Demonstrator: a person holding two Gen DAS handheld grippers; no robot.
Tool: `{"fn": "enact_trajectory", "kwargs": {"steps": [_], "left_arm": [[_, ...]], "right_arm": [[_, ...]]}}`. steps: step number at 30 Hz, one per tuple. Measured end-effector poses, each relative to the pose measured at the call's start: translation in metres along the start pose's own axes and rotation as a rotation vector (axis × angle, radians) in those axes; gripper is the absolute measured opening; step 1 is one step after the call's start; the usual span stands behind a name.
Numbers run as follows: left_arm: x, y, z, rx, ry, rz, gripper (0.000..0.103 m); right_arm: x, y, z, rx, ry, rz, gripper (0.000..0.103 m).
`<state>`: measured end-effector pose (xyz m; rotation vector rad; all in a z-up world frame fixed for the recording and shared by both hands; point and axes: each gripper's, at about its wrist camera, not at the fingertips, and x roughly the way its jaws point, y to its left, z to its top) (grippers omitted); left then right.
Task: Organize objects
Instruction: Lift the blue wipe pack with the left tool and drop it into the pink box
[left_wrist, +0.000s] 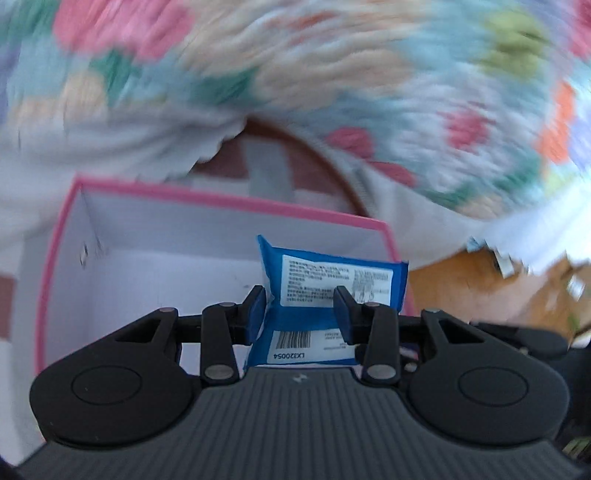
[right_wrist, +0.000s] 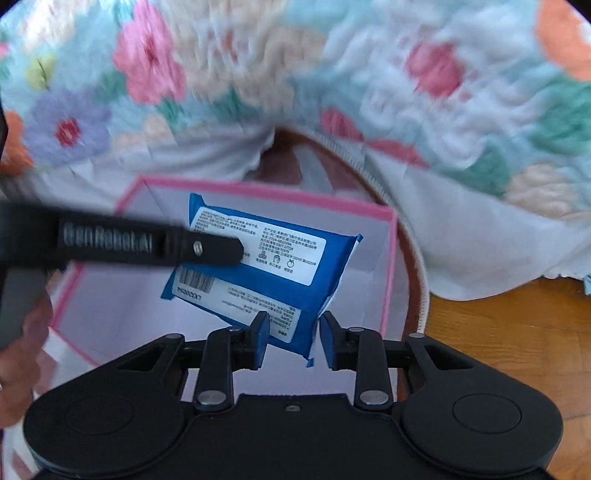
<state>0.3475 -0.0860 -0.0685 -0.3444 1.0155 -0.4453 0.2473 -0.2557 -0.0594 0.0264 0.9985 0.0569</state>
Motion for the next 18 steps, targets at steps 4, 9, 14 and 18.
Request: {"fn": "enact_trajectory", "kwargs": {"steps": [4,9,14,18], "left_arm": [[0.029,0.011,-0.002,-0.023,0.047,0.078,0.038],[0.052,0.005,-0.005,-0.006,0.074,0.116,0.038],[0.067,0.000,0.004,-0.016,0.028,0.109,0.038],[0.075,-0.008,0.005,0.030,0.002,0.196,0.038]], "right_arm": [[0.027,0.006,0.006,-0.003,0.039,-0.002,0.033],[0.048,0.013,0.008,-0.069,0.054,-0.099,0.033],[0.066,0.011,0.013,-0.117,0.059,-0.170,0.024],[0.067,0.021,0.012,-0.183,0.008,-0.246,0.024]]}}
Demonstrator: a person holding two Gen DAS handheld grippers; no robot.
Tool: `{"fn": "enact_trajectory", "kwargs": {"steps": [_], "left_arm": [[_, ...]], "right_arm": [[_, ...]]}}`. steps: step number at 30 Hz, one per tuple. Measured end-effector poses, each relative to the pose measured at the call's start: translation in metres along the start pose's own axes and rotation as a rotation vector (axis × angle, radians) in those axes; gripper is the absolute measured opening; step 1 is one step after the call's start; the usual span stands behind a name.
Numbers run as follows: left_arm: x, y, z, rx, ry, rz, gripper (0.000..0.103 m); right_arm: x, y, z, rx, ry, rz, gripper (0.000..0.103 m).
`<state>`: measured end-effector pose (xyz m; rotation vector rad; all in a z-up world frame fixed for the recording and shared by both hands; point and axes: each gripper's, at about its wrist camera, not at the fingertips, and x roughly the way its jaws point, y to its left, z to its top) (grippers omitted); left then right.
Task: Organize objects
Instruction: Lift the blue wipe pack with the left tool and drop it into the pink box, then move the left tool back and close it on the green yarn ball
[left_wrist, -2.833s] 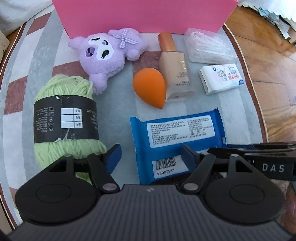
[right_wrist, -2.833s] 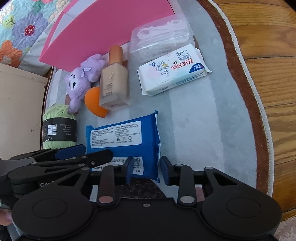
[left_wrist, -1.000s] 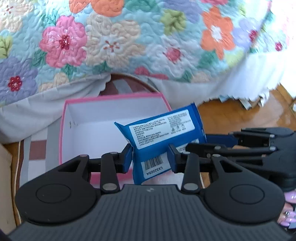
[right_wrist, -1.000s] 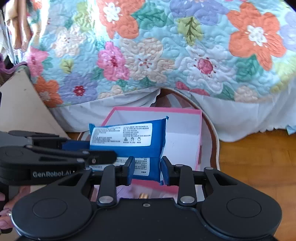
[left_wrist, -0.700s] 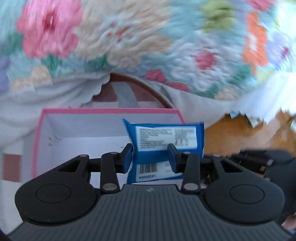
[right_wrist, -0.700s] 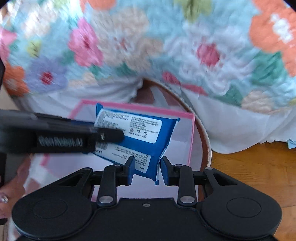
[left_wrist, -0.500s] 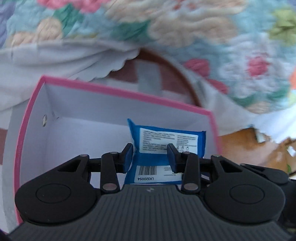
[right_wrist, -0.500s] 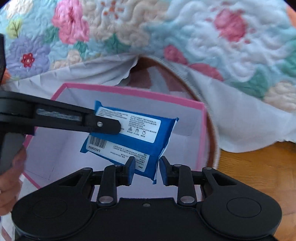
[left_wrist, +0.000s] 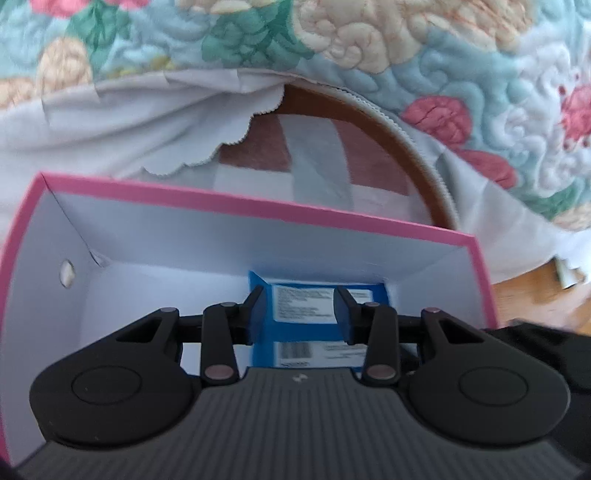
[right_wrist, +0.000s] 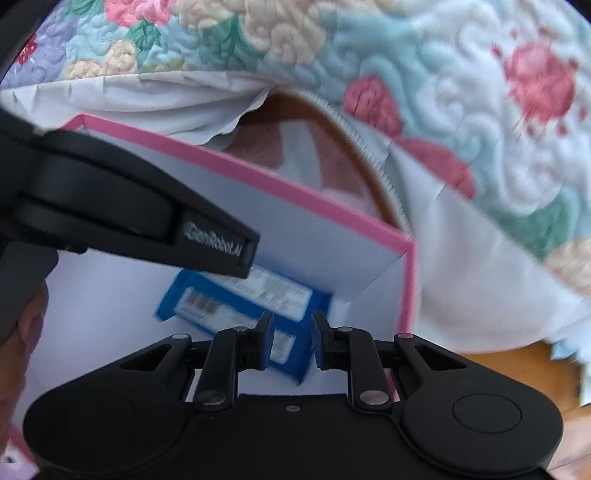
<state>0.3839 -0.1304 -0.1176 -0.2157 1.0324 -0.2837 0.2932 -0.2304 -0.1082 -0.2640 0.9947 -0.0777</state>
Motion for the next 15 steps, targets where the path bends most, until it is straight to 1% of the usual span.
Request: {"fn": "enact_trajectory", "kwargs": {"steps": [1,2,4,6,7,8,11,12,13,14,15], "left_arm": [[-0.003,0.000,-0.002,0.006,-0.007,0.008,0.038],[-0.005,0.001,-0.003,0.004,-0.004,0.008,0.040],[-0.013,0.005,-0.007,0.013,0.026,-0.020,0.041],[-0.028,0.006,-0.012,0.041,0.044,-0.023,0.042],[-0.036,0.005,-0.015,0.070,0.050,-0.016,0.045],[-0.044,0.004,-0.018,0.100,0.055,-0.002,0.046],[-0.075,0.003,-0.032,0.183,0.068,0.033,0.050],[-0.085,0.004,-0.036,0.200,0.075,0.045,0.050],[-0.095,0.006,-0.033,0.213,0.079,0.051,0.051],[-0.107,0.007,-0.037,0.224,0.083,0.055,0.052],[-0.113,0.011,-0.031,0.226,0.087,0.056,0.053]], "right_arm": [[-0.003,0.000,-0.002,0.002,-0.009,-0.011,0.024],[-0.007,-0.003,-0.006,0.017,-0.012,0.002,0.025],[-0.018,-0.010,-0.015,0.055,-0.016,0.047,0.027],[-0.032,-0.019,-0.023,0.108,-0.025,0.097,0.032],[-0.039,-0.025,-0.027,0.138,-0.029,0.123,0.033],[-0.048,-0.031,-0.032,0.168,-0.032,0.155,0.035],[-0.072,-0.042,-0.038,0.239,-0.042,0.259,0.037],[-0.080,-0.042,-0.040,0.248,-0.049,0.290,0.038],[-0.088,-0.044,-0.041,0.251,-0.057,0.310,0.038],[-0.094,-0.044,-0.039,0.250,-0.068,0.324,0.040],[-0.101,-0.044,-0.039,0.249,-0.077,0.334,0.041]]}}
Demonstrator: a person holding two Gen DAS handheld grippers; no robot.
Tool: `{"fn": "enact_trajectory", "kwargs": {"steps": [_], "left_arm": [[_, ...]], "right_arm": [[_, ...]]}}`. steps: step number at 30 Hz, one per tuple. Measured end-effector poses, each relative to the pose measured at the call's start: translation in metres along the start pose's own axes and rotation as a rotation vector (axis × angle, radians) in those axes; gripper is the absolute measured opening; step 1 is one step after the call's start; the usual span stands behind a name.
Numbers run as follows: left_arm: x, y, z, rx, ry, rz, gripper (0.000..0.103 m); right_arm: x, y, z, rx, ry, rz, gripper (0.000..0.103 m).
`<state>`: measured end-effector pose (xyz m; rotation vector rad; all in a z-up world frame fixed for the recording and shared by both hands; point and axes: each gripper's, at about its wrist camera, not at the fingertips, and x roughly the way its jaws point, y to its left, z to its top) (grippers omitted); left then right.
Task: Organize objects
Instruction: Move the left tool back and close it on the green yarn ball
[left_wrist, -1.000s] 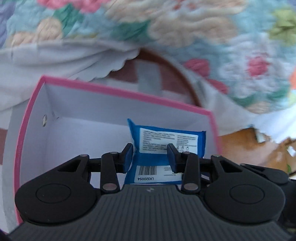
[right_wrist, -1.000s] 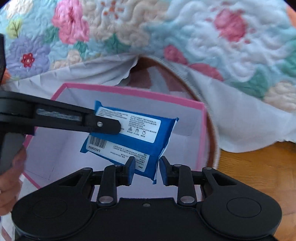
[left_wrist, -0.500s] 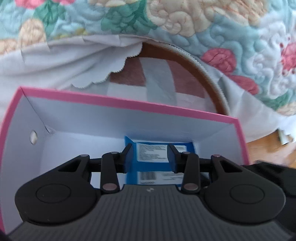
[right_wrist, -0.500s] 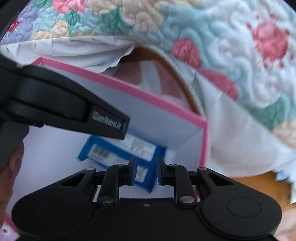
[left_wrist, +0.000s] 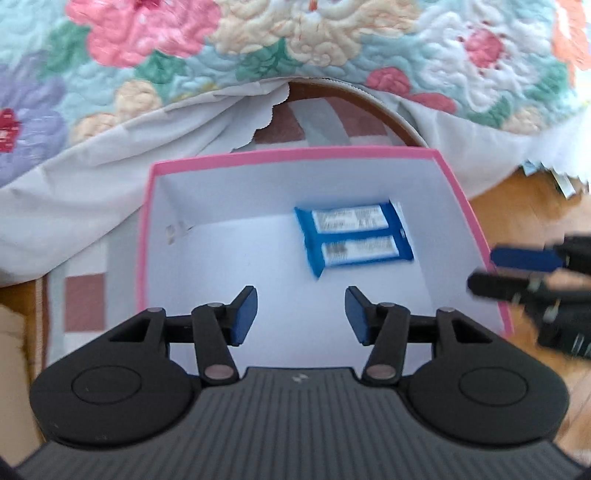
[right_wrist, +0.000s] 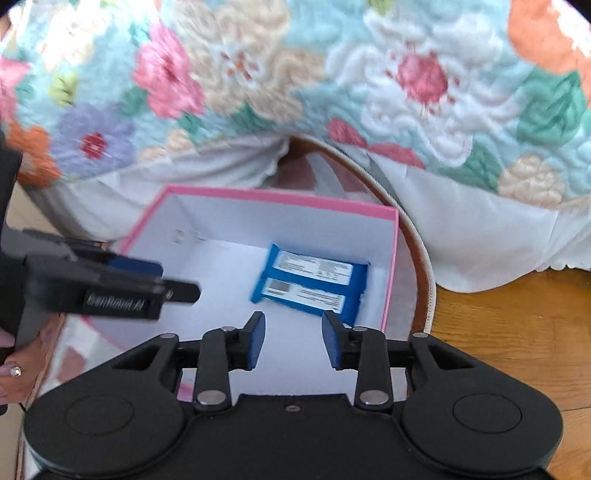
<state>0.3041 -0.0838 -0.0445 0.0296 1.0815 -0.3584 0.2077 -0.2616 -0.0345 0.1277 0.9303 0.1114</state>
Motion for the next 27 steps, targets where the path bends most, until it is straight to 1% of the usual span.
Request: {"fn": "enact_trajectory", "kwargs": {"steps": [2,4,6,8,11,14,16,18,21,22,24,27], "left_arm": [[-0.019,0.006,-0.005,-0.004,-0.005,-0.002,0.054],[-0.046,0.012,-0.012,-0.010,-0.023,-0.009,0.057],[-0.070,0.018,-0.018,-0.001,-0.051,0.002,0.058],[-0.091,0.024,-0.024,0.002,-0.068,0.027,0.059],[-0.121,0.030,-0.033,0.013,-0.083,0.041,0.061],[-0.150,0.030,-0.046,0.035,-0.089,0.060,0.066],[-0.165,0.029,-0.055,0.046,-0.078,0.061,0.070],[-0.180,0.029,-0.065,0.049,-0.058,0.051,0.070],[-0.201,0.031,-0.081,0.047,-0.051,0.034,0.071],[-0.206,0.030,-0.085,0.058,-0.047,0.037,0.072],[-0.212,0.025,-0.096,0.090,-0.030,0.048,0.074],[-0.216,0.018,-0.113,0.135,-0.017,0.064,0.075]], "right_arm": [[-0.015,0.003,0.000,0.001,-0.011,0.018,0.043],[-0.030,0.008,-0.001,-0.010,-0.013,0.028,0.048],[-0.046,0.015,-0.006,-0.025,-0.026,0.032,0.056],[-0.059,0.022,-0.011,-0.041,-0.037,0.042,0.057],[-0.070,0.034,-0.018,-0.065,-0.043,0.061,0.059],[-0.086,0.045,-0.027,-0.077,-0.047,0.076,0.061],[-0.097,0.052,-0.033,-0.081,-0.044,0.085,0.063],[-0.109,0.060,-0.039,-0.095,-0.048,0.086,0.068],[-0.126,0.071,-0.048,-0.098,-0.047,0.103,0.072],[-0.132,0.075,-0.053,-0.104,-0.047,0.115,0.072],[-0.139,0.083,-0.062,-0.128,-0.047,0.124,0.077],[-0.146,0.100,-0.080,-0.192,-0.057,0.095,0.079]]}}
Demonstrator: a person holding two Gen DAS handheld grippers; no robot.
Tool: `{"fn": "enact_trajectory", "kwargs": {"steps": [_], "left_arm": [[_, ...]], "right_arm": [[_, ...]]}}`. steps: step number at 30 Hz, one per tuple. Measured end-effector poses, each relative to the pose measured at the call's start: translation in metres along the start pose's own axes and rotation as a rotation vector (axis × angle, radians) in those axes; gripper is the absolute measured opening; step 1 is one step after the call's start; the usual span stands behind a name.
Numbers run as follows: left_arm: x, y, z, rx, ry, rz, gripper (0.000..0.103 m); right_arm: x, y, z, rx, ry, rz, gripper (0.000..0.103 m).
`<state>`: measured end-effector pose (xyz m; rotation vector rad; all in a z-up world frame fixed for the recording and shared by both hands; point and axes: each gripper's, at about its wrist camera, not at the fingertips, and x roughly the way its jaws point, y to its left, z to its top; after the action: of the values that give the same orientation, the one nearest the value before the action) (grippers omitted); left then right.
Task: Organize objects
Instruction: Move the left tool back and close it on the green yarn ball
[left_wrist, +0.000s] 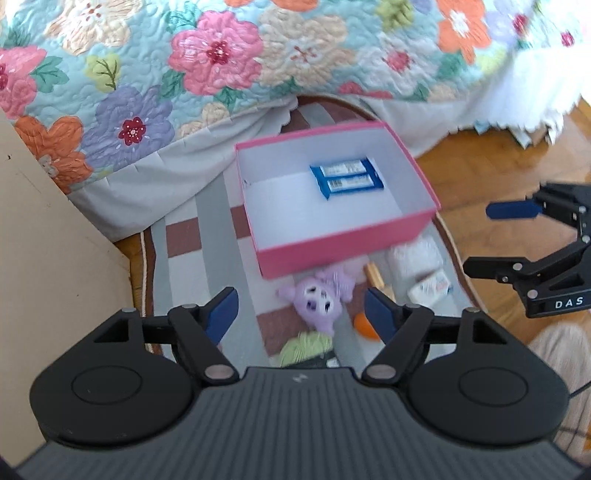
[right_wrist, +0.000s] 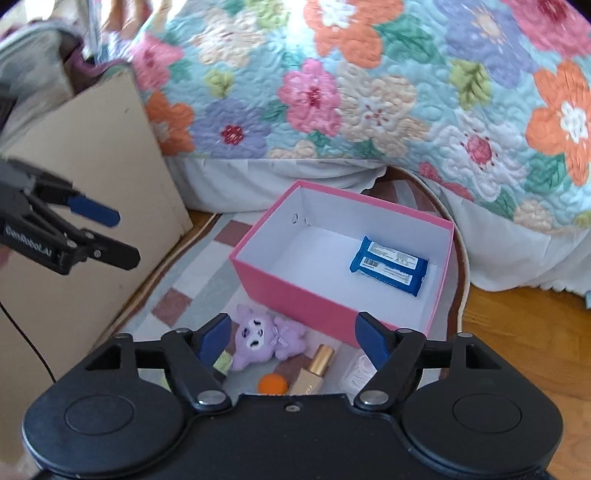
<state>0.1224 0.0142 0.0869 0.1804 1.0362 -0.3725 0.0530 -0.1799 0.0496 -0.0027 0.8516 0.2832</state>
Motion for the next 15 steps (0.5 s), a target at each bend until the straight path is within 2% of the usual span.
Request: {"fn": "enact_trajectory", "kwargs": {"steps": [3,5,9,12,15], "left_arm": [[0.003,-0.008,-0.014,0.028,0.015,0.041,0.078],[0.012,-0.008,-0.023,0.019,0.048,0.040,0.078],[0.044,-0.001,-0.048,-0.086,0.146,-0.042,0.078],[0.070,0.004,-0.071,-0.152,0.164,-0.060,0.078],[0.094,0.013,-0.092,-0.277,0.176,-0.123,0.078]], "right_arm": [[-0.001,0.010,-0.014,-0.015,0.012,0.033,0.079],[0.001,0.016,-0.024,-0.015,0.015,0.070,0.082],[0.021,0.027,-0.051,-0.032,0.032,0.100,0.084],[0.043,0.030,-0.068,-0.011,0.070,0.148,0.084],[0.062,0.033,-0.079,0.005,0.097,0.188,0.084]]}}
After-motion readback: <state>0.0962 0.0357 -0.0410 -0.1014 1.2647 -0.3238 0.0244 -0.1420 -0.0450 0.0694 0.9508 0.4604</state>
